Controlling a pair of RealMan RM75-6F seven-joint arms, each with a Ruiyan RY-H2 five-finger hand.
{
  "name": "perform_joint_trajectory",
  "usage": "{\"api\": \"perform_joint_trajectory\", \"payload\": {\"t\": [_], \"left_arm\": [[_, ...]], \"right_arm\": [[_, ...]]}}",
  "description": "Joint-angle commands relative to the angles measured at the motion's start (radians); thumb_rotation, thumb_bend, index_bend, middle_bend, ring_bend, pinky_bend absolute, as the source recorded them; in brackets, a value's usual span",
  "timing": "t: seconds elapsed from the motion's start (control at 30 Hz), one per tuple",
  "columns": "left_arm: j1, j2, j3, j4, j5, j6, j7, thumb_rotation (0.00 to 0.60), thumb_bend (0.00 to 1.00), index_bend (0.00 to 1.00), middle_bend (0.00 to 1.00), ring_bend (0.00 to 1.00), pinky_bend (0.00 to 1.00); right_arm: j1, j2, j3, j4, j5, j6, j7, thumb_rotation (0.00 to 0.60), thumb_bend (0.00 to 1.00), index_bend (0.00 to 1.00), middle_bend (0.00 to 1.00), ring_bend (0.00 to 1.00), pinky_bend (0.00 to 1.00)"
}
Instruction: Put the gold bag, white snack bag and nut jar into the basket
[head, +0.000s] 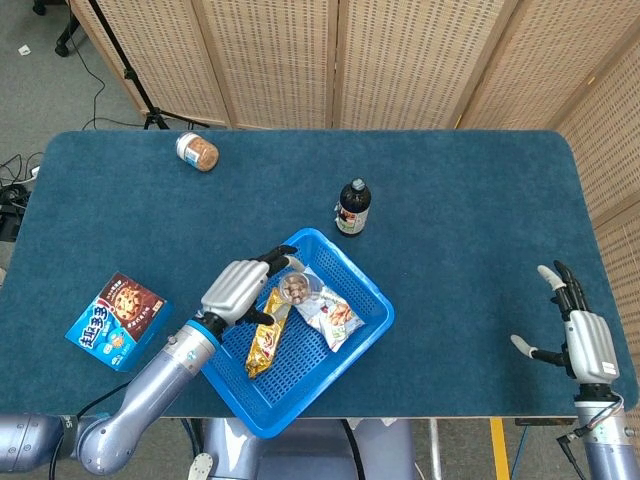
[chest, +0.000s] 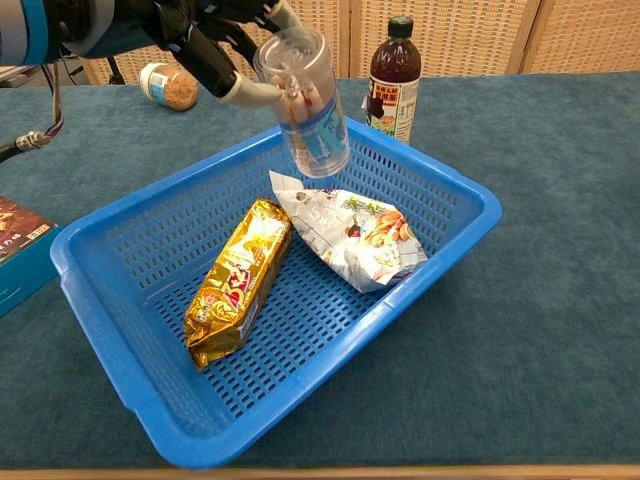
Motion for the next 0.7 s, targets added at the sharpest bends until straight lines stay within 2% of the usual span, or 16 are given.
{"api": "perform_joint_trajectory", "payload": {"t": [0.03, 0.1, 0.27, 0.5, 0.7], "left_arm": [[-0.002, 0.016, 0.024, 0.014, 0.031, -0.05, -0.04, 0.6, 0.26, 0.26, 0.03, 0.14, 0.23], [-0.003, 0.031, 0.038, 0.02, 0.049, -0.081, -0.057, 0.6, 0.22, 0.15, 0.0, 0.09, 0.16], [0.018, 0.041, 0.065, 0.044, 0.13, -0.092, -0.106, 0.6, 0.16, 0.02, 0.0, 0.0, 0.02], [0.057, 0.066, 0.123, 0.09, 0.238, -0.037, -0.086, 0.6, 0.14, 0.0, 0.0, 0.0, 0.0], [0.134, 0.102, 0.228, 0.155, 0.363, 0.082, 0.021, 0.6, 0.15, 0.0, 0.0, 0.0, 0.0]], "right_arm": [[0.0, 0.0, 0.0, 0.0, 0.001, 0.0, -0.003, 0.6, 0.16, 0.09, 0.0, 0.0, 0.27], [0.0, 0.0, 0.0, 0.0, 0.002, 0.0, -0.006, 0.6, 0.16, 0.09, 0.0, 0.0, 0.27], [0.001, -0.004, -0.004, 0.0, 0.004, -0.004, -0.019, 0.6, 0.16, 0.09, 0.0, 0.0, 0.26], [0.002, -0.011, -0.009, -0.001, -0.001, -0.001, -0.045, 0.6, 0.16, 0.09, 0.0, 0.0, 0.24], [0.002, -0.017, -0.012, -0.001, -0.015, 0.012, -0.079, 0.6, 0.16, 0.09, 0.0, 0.0, 0.22]]}}
